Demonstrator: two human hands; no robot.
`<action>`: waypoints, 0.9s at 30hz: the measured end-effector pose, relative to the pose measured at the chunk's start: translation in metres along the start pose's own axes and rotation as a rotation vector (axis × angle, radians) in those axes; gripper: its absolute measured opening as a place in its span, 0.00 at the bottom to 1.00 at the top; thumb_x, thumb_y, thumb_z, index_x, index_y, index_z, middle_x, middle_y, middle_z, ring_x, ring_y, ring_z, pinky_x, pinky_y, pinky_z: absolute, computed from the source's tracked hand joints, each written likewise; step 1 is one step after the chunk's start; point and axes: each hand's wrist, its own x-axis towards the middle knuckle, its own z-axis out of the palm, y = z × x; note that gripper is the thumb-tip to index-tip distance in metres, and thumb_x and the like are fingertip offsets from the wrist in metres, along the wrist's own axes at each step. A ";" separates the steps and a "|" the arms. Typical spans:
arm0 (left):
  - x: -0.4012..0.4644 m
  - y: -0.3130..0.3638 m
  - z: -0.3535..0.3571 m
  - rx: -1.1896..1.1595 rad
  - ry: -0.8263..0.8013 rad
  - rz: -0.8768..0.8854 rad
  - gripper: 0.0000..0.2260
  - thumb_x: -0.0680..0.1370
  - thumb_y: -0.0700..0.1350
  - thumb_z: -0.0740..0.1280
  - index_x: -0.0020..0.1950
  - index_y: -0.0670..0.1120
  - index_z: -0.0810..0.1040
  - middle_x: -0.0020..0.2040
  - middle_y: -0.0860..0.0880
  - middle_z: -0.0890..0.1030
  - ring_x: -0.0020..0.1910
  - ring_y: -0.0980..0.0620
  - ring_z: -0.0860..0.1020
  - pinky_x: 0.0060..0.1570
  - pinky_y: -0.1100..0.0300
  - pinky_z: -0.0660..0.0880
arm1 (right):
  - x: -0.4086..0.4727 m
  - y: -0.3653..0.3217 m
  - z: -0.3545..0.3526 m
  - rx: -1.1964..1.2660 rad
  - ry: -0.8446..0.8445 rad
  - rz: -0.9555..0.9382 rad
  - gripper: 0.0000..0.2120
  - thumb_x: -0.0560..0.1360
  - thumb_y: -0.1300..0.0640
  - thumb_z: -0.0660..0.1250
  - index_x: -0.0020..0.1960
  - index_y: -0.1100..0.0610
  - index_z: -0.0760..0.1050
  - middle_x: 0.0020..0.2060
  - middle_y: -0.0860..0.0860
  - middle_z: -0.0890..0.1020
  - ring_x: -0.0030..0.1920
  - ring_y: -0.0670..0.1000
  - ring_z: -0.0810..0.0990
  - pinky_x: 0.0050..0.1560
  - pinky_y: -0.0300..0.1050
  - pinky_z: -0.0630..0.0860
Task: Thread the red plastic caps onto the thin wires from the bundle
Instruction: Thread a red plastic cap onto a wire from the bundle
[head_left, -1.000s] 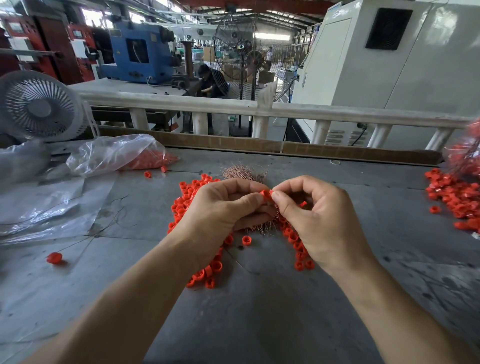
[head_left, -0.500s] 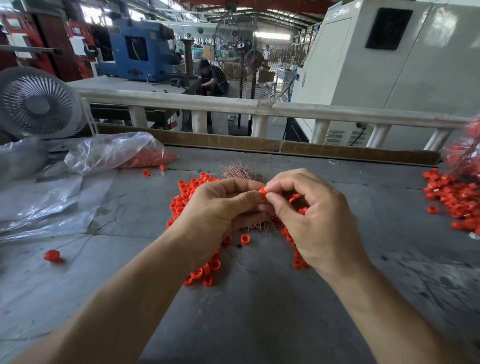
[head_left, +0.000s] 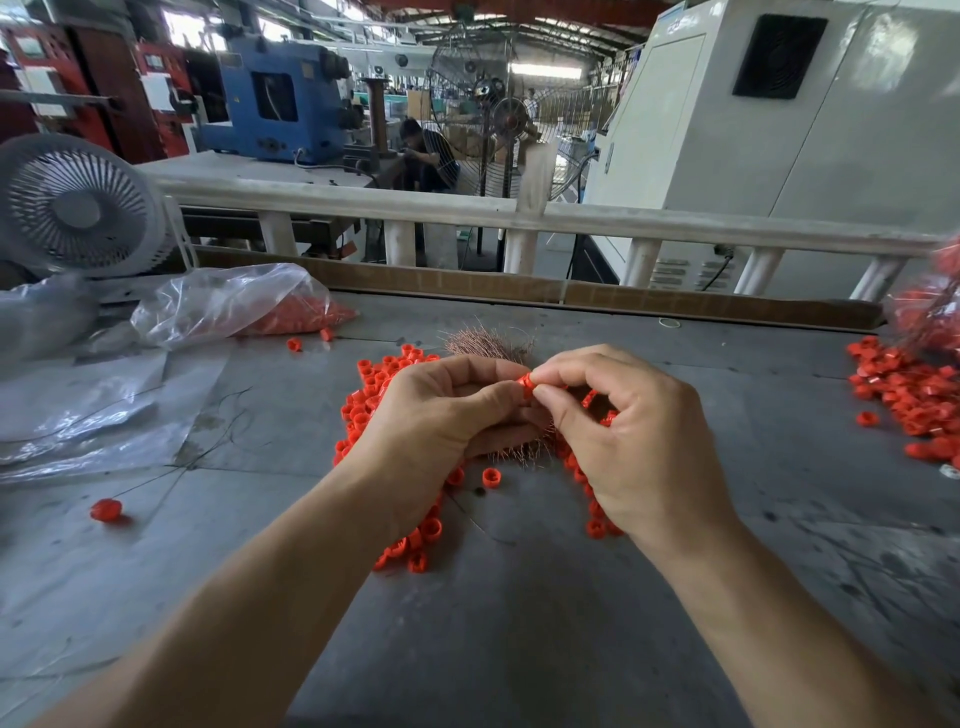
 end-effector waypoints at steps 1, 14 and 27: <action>0.001 0.000 0.000 0.009 0.009 0.009 0.07 0.76 0.37 0.70 0.52 0.37 0.82 0.46 0.37 0.85 0.46 0.46 0.85 0.51 0.55 0.84 | 0.000 0.000 0.001 -0.009 0.001 -0.003 0.06 0.74 0.63 0.76 0.48 0.54 0.86 0.46 0.44 0.85 0.50 0.43 0.83 0.54 0.34 0.76; -0.001 -0.012 0.009 0.000 0.117 0.091 0.04 0.79 0.35 0.69 0.52 0.38 0.83 0.44 0.40 0.86 0.44 0.45 0.86 0.48 0.55 0.84 | -0.006 -0.003 0.014 -0.064 0.016 -0.018 0.08 0.74 0.65 0.75 0.51 0.56 0.84 0.49 0.46 0.83 0.52 0.48 0.81 0.54 0.43 0.77; -0.001 -0.006 0.010 -0.155 0.007 -0.107 0.12 0.79 0.39 0.68 0.60 0.34 0.80 0.48 0.39 0.81 0.44 0.49 0.80 0.46 0.57 0.81 | -0.007 -0.008 0.013 -0.363 0.144 -0.159 0.04 0.72 0.63 0.71 0.46 0.57 0.81 0.44 0.49 0.82 0.48 0.54 0.79 0.48 0.44 0.73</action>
